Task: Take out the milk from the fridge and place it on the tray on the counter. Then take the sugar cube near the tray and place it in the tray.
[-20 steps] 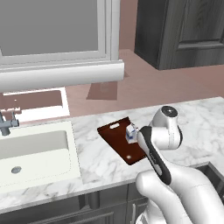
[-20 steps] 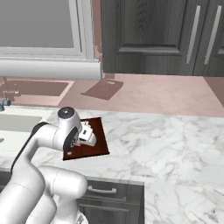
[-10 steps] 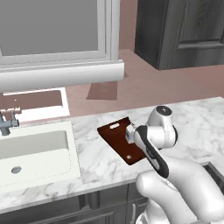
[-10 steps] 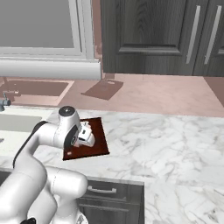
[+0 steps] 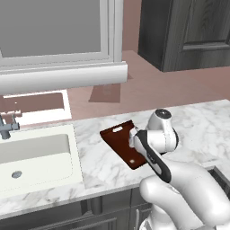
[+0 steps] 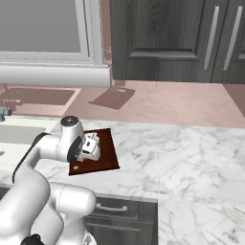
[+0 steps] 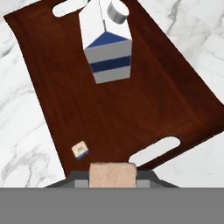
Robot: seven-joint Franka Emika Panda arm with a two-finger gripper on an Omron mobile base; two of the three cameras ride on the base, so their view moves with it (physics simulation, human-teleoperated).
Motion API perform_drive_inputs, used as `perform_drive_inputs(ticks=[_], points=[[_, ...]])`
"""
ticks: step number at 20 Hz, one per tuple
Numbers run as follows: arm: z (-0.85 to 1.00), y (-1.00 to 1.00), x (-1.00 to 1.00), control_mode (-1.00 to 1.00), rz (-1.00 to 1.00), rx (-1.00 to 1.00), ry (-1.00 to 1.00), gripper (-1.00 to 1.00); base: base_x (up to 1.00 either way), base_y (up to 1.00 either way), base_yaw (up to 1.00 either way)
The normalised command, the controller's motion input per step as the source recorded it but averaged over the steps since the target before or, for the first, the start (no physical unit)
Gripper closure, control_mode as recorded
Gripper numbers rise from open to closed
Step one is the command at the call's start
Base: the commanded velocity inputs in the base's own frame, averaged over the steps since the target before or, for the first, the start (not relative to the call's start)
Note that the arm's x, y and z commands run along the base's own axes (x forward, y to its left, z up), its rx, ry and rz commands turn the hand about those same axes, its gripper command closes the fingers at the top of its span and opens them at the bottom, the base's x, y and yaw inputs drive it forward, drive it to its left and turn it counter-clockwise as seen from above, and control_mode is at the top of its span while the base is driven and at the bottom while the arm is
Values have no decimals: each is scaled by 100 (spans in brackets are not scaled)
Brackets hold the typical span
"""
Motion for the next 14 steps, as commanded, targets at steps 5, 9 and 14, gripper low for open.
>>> perform_drive_inputs(ticks=[5,9,14], points=[[-40,26,-6,-100,0,-1,-5,100,0,0,0],[-34,11,-3,-100,0,0,-3,100,0,0,0],[-37,3,-3,-100,0,0,-3,100,0,0,0]])
